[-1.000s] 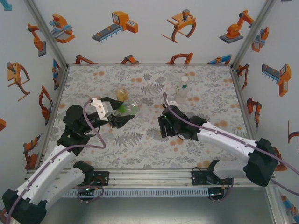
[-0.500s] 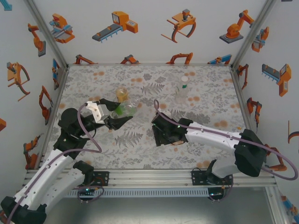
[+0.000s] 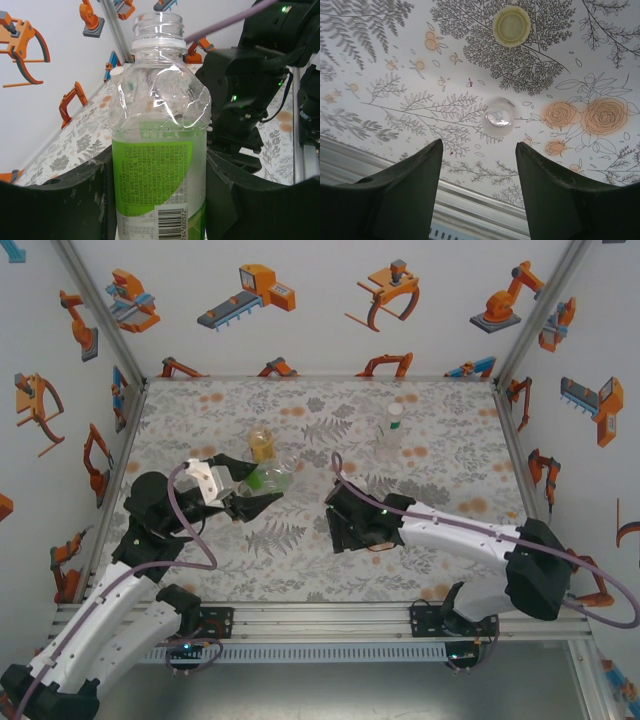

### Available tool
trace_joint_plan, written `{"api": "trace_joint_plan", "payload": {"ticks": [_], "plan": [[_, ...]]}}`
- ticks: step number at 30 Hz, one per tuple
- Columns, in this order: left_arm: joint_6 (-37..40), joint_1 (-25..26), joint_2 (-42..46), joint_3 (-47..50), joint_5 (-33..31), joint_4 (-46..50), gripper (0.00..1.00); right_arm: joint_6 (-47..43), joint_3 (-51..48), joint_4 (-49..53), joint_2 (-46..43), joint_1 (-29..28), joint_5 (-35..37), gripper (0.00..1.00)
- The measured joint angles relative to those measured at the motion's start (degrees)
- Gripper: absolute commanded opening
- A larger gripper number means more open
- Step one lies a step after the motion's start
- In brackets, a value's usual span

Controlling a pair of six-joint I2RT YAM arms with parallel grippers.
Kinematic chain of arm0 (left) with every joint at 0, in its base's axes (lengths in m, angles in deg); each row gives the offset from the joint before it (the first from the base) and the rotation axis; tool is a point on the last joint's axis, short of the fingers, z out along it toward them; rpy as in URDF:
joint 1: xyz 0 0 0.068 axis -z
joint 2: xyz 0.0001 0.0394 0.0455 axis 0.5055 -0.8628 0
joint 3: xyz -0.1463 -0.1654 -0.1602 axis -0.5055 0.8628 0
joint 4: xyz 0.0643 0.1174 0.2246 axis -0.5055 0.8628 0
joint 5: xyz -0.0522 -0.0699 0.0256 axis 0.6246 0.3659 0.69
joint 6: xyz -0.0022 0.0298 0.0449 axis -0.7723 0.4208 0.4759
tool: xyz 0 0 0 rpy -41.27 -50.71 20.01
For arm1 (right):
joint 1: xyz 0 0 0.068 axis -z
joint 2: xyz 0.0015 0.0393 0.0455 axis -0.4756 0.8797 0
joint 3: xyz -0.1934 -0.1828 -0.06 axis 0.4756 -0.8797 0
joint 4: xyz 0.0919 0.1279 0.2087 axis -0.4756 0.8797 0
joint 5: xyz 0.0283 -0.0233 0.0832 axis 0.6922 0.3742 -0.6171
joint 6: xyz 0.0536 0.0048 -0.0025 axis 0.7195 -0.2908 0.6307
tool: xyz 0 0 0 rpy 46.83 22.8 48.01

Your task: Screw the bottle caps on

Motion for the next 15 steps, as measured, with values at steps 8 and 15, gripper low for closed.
{"api": "trace_joint_plan", "payload": {"ticks": [8, 15], "plan": [[0.63, 0.02, -2.51, -1.44, 3.02, 1.99, 0.00, 0.13, 9.01, -0.72, -9.86, 0.00, 2.91, 0.54], [1.42, 0.15, -5.18, -2.78, 6.10, 3.74, 0.02, -0.35, 16.06, -3.52, -11.87, 0.00, 0.81, 0.53]]}}
